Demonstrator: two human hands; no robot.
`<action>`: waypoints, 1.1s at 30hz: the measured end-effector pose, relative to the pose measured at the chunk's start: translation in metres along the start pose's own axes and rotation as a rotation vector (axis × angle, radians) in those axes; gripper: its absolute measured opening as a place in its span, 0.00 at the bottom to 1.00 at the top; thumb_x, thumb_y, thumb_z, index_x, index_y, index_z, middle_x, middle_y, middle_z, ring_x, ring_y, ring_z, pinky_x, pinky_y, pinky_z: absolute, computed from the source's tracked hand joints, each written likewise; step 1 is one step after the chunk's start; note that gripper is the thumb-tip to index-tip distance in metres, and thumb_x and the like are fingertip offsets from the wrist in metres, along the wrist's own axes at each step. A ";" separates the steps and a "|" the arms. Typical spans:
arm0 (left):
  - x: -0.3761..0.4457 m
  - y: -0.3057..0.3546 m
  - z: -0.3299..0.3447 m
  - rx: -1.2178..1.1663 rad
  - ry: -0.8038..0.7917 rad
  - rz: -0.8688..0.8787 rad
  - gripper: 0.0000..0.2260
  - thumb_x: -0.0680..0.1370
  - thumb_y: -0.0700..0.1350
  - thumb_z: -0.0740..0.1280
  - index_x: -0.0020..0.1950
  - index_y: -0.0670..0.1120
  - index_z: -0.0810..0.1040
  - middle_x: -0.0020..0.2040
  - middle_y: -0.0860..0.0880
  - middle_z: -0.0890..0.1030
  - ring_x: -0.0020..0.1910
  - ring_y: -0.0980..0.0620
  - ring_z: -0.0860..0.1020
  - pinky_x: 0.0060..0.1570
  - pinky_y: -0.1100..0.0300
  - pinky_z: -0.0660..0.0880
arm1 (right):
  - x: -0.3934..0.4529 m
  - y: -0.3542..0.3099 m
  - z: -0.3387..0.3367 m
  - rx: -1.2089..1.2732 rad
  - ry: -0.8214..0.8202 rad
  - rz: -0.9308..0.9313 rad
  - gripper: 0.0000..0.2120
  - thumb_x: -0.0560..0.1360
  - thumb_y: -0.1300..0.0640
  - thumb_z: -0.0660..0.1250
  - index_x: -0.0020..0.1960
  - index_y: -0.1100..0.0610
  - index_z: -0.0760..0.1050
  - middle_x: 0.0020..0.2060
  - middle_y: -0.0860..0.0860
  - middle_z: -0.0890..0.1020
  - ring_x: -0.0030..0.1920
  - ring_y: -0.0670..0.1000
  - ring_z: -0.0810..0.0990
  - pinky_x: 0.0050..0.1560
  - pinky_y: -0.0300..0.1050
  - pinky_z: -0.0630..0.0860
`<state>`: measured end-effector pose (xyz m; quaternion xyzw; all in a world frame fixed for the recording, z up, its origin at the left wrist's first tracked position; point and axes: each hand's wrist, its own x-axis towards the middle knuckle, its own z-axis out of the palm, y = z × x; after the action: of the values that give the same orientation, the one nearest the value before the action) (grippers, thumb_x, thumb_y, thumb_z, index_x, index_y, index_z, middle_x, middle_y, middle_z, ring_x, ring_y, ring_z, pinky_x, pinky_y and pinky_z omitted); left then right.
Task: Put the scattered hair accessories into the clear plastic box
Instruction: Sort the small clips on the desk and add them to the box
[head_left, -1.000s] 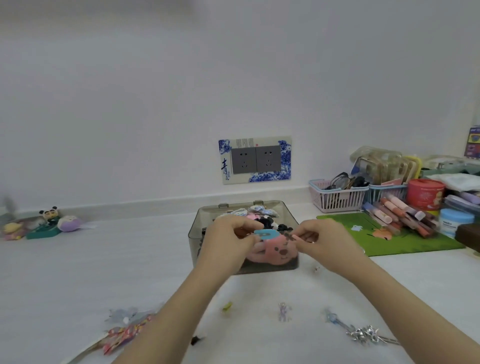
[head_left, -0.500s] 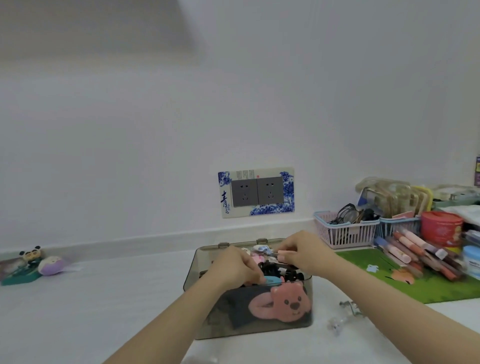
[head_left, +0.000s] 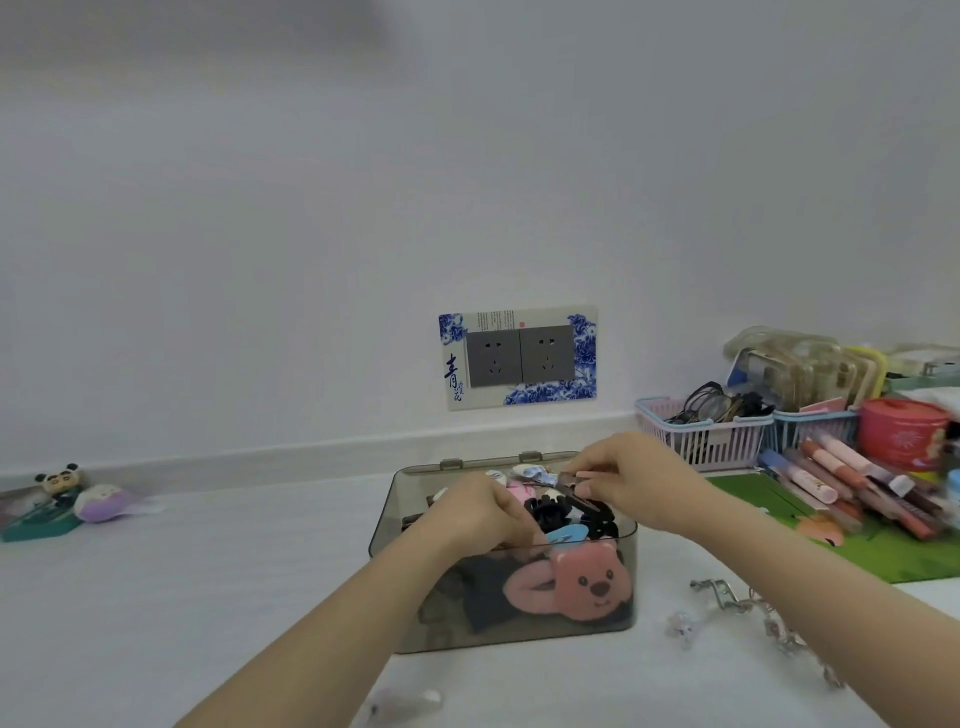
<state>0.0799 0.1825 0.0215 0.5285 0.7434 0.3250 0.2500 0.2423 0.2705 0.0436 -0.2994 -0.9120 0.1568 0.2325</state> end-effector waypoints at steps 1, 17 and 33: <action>-0.001 -0.001 -0.001 -0.029 0.002 0.004 0.03 0.72 0.41 0.72 0.42 0.45 0.86 0.39 0.49 0.86 0.36 0.58 0.81 0.43 0.65 0.80 | -0.001 0.001 -0.003 -0.032 -0.004 -0.015 0.12 0.74 0.58 0.67 0.56 0.52 0.80 0.54 0.48 0.83 0.48 0.44 0.76 0.49 0.32 0.67; -0.004 -0.003 0.003 -0.213 0.107 0.041 0.03 0.74 0.45 0.71 0.44 0.47 0.80 0.40 0.54 0.82 0.35 0.58 0.81 0.41 0.65 0.76 | 0.003 0.005 -0.001 -0.037 -0.141 0.000 0.04 0.71 0.55 0.71 0.44 0.54 0.82 0.40 0.47 0.82 0.42 0.45 0.78 0.41 0.31 0.70; -0.097 0.001 -0.001 -0.059 0.406 0.291 0.04 0.75 0.47 0.69 0.41 0.51 0.82 0.34 0.57 0.80 0.32 0.64 0.76 0.34 0.73 0.71 | -0.068 -0.030 0.002 0.129 0.037 -0.054 0.06 0.70 0.55 0.70 0.45 0.48 0.83 0.42 0.41 0.83 0.44 0.39 0.78 0.44 0.29 0.71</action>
<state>0.1110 0.0907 0.0255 0.5461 0.6848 0.4786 0.0613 0.2756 0.2051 0.0327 -0.2618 -0.9034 0.2033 0.2722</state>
